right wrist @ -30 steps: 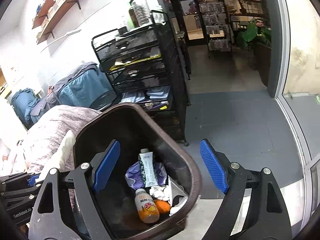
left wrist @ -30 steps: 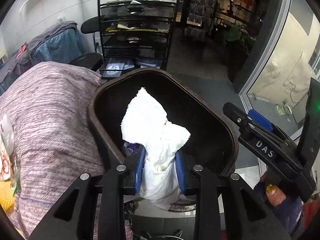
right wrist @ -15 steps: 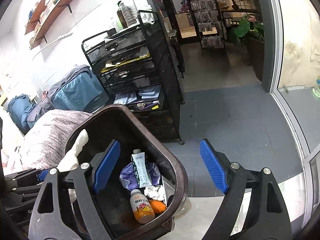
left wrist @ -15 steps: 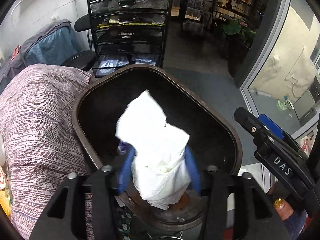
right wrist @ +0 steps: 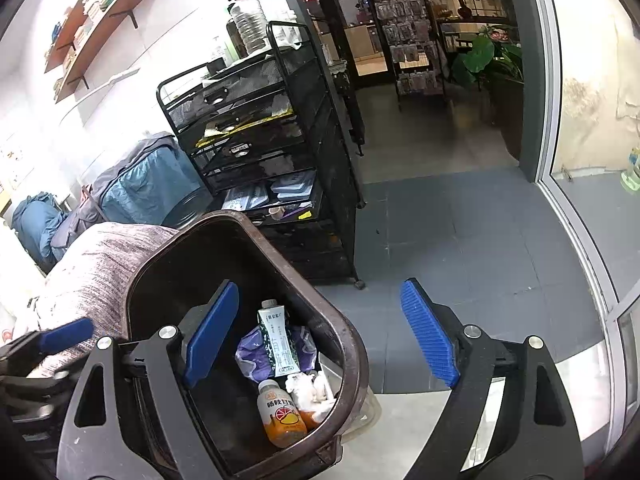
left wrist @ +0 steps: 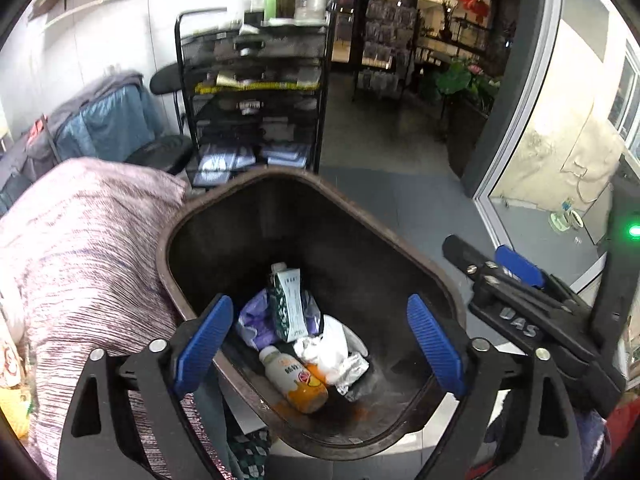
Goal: Collect trash
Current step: 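Move both tools back over the remaining trash on the bed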
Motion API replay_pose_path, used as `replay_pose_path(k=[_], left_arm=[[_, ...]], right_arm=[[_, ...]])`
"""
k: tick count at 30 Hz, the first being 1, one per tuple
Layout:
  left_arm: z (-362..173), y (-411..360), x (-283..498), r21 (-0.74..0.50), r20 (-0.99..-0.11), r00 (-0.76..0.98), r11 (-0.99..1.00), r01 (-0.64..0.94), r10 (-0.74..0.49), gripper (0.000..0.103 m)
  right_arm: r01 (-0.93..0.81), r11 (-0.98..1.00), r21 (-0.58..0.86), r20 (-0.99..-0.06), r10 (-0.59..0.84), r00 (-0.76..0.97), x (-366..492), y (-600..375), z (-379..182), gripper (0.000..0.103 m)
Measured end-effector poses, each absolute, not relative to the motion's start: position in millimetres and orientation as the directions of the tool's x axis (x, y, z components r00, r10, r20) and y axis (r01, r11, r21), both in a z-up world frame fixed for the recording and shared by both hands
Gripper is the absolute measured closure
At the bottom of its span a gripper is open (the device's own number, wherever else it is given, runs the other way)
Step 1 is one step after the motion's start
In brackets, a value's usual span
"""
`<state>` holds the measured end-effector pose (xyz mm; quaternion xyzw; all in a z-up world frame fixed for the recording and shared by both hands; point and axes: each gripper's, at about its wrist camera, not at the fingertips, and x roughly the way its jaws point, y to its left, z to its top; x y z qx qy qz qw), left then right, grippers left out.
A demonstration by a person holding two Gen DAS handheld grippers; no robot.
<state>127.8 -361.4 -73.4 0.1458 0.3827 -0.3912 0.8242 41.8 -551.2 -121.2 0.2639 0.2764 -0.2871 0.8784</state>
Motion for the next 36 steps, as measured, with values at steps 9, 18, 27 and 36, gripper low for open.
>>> replay_pose_path(k=[9, 18, 27, 36], left_arm=[[-54.8, -351.6, 117.2, -0.03, -0.695, 0.452, 0.651, 0.759, -0.559, 0.006], [-42.5, -323.0, 117.1, -0.029, -0.663, 0.498, 0.683, 0.73, -0.56, 0.006], [-31.7, -276.8, 110.9, 0.005, -0.613, 0.586, 0.739, 0.674, -0.53, 0.006], [-22.3, -219.0, 113.9, 0.016, -0.59, 0.656, 0.805, 0.593, -0.471, 0.006]], right_arm=[[0.644, 0.699, 0.31, -0.635, -0.352, 0.688, 42.1, -549.3, -120.2, 0.017], [0.612, 0.73, 0.305, -0.624, -0.332, 0.707, 49.8, -535.3, -113.7, 0.017], [0.51, 0.81, 0.291, -0.601, -0.26, 0.756, 70.4, -500.4, -102.0, 0.017], [0.342, 0.894, 0.291, -0.569, -0.125, 0.812, 99.1, -440.2, -84.3, 0.014]])
